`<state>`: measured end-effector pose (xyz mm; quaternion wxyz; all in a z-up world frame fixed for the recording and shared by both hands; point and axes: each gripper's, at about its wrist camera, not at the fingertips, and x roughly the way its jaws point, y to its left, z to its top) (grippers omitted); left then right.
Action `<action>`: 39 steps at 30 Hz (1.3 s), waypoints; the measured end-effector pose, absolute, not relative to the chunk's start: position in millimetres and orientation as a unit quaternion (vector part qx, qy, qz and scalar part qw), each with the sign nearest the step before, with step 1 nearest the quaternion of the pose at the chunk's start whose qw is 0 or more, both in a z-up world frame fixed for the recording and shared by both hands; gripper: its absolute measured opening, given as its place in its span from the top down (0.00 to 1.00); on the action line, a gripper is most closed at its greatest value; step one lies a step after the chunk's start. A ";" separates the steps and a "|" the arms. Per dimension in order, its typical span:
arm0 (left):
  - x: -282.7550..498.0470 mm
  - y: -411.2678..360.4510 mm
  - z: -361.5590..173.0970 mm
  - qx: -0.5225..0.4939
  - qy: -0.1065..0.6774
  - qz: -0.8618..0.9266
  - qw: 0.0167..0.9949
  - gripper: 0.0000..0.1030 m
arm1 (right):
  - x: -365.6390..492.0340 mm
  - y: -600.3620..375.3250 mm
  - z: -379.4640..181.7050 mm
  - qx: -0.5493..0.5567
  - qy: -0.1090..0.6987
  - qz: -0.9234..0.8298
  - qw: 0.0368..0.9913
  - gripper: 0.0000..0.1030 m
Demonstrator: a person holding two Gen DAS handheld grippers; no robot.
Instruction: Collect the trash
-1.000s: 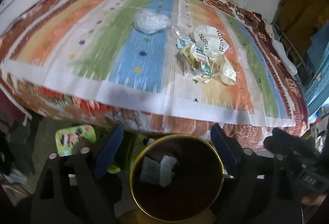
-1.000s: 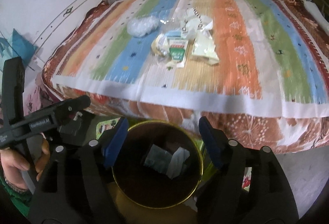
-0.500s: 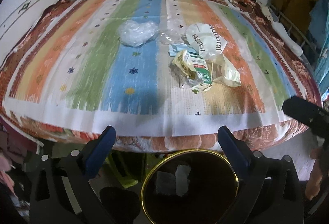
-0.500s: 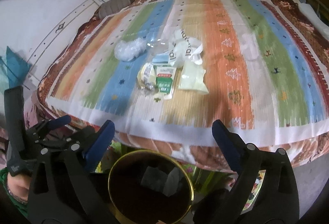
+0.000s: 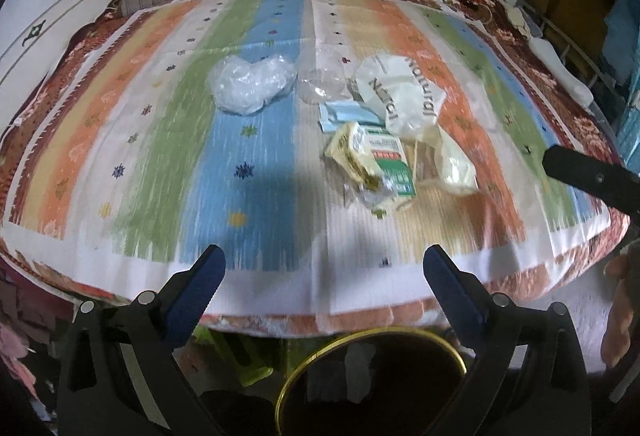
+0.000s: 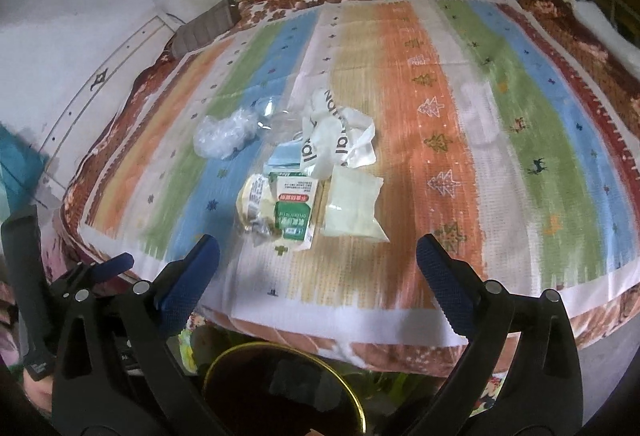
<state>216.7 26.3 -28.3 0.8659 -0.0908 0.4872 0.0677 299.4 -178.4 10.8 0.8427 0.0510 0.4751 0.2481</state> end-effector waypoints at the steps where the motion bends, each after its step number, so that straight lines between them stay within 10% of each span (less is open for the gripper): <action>1: 221.1 29.3 -29.4 -0.098 0.485 0.068 0.866 0.06 | 303.7 -176.3 10.1 0.050 0.474 0.246 0.844 0.09; 22: 286.4 53.1 -73.9 -0.180 0.497 0.034 0.848 0.07 | 390.1 -149.2 -42.2 0.104 0.508 0.254 0.817 0.15; 39: 308.7 50.9 -92.1 -0.173 0.490 0.034 0.854 0.18 | 432.1 -123.2 -81.5 0.092 0.537 0.255 0.798 0.55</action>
